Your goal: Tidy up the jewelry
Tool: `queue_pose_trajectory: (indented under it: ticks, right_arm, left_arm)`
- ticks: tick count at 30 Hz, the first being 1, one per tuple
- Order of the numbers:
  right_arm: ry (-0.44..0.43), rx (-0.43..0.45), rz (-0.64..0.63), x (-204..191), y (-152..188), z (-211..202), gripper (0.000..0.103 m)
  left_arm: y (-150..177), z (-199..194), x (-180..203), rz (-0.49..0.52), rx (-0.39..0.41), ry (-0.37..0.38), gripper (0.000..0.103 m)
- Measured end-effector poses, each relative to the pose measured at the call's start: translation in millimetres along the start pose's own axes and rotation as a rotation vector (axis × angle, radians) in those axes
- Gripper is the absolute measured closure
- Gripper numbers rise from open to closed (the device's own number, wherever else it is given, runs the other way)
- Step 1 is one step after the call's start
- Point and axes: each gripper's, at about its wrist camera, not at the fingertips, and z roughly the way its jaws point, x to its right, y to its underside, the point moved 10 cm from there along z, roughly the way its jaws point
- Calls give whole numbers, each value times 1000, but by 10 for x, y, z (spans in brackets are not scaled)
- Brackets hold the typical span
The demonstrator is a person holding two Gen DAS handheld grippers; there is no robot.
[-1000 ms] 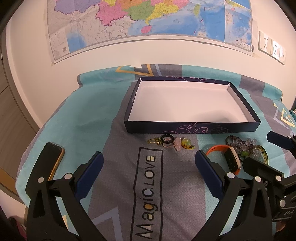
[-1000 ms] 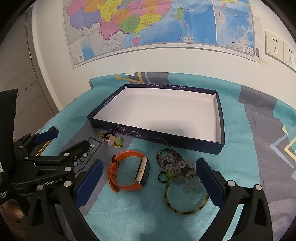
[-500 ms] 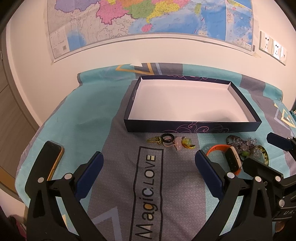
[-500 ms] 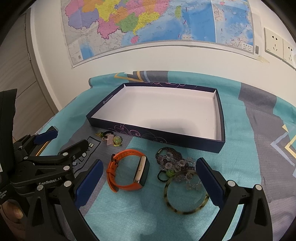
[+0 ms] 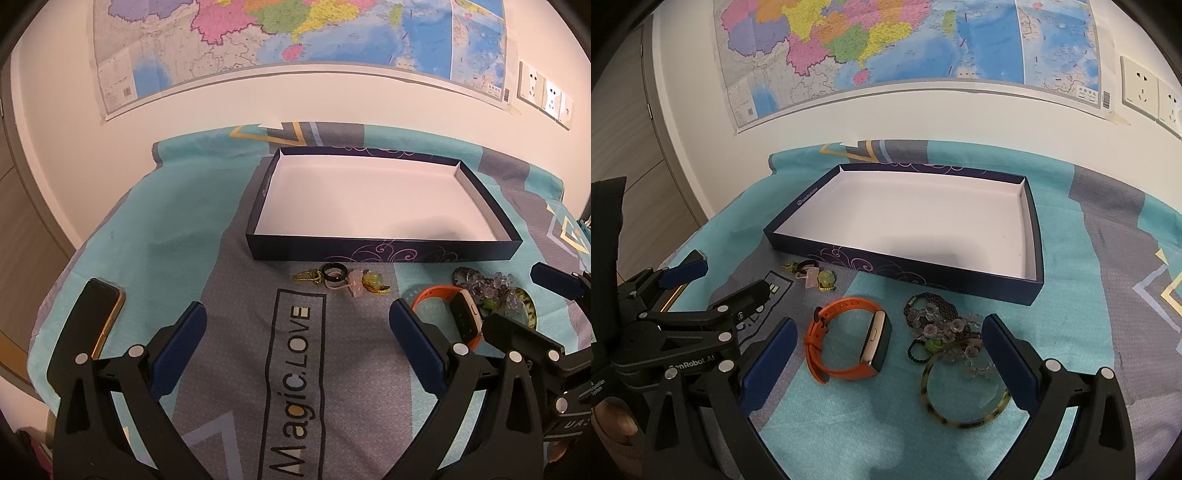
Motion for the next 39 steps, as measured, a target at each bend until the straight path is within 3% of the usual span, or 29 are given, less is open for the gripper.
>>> queue_pose_trajectory:
  ticks: [39]
  right_arm:
    - [-4,-32,19,133,60,72,6]
  left_arm:
    - [89,169,174,45,-52,58,6]
